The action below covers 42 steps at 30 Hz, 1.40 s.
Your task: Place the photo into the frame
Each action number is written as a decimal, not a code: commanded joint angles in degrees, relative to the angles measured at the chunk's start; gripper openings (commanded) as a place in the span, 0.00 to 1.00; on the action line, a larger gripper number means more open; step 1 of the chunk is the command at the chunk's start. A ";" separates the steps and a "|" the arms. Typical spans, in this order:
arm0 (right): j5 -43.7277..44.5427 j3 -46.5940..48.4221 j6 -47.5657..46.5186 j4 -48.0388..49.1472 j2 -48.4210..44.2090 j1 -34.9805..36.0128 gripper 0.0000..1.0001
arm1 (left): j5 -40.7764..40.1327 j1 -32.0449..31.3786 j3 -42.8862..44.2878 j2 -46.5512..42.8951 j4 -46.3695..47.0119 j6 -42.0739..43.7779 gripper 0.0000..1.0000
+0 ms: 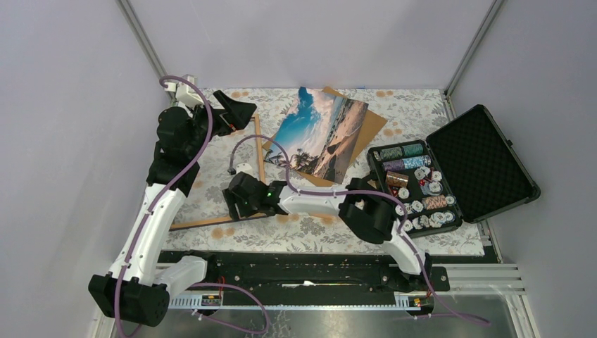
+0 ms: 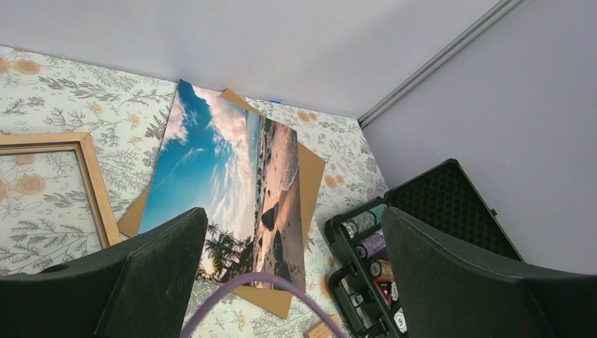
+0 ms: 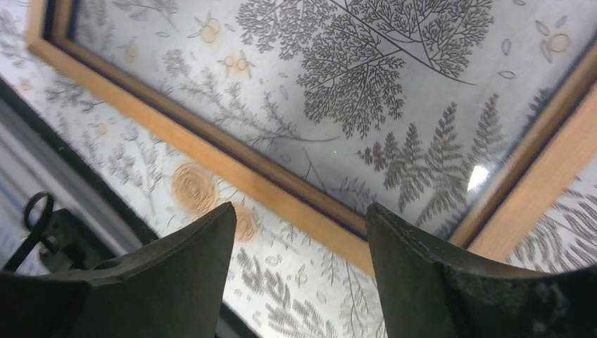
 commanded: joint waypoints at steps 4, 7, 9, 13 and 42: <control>1.03 -9.12 0.85 3.18 -16.52 -3.68 0.80 | -0.10 1.70 1.33 -0.50 1.31 1.59 0.99; 1.20 -14.37 4.78 5.17 -19.75 -9.19 0.81 | -0.68 2.63 1.72 -0.15 0.51 2.06 0.99; 3.26 -18.30 8.10 7.97 -21.96 -13.25 0.83 | -0.03 2.72 1.35 0.96 0.92 1.37 0.99; 10.58 -21.47 10.81 13.54 -23.90 -20.77 0.88 | 0.72 2.73 0.56 2.82 1.81 0.94 0.99; -17.67 -21.19 -2.62 4.03 -17.36 -55.77 0.88 | -21.32 -25.31 3.36 34.51 8.50 -1.05 0.99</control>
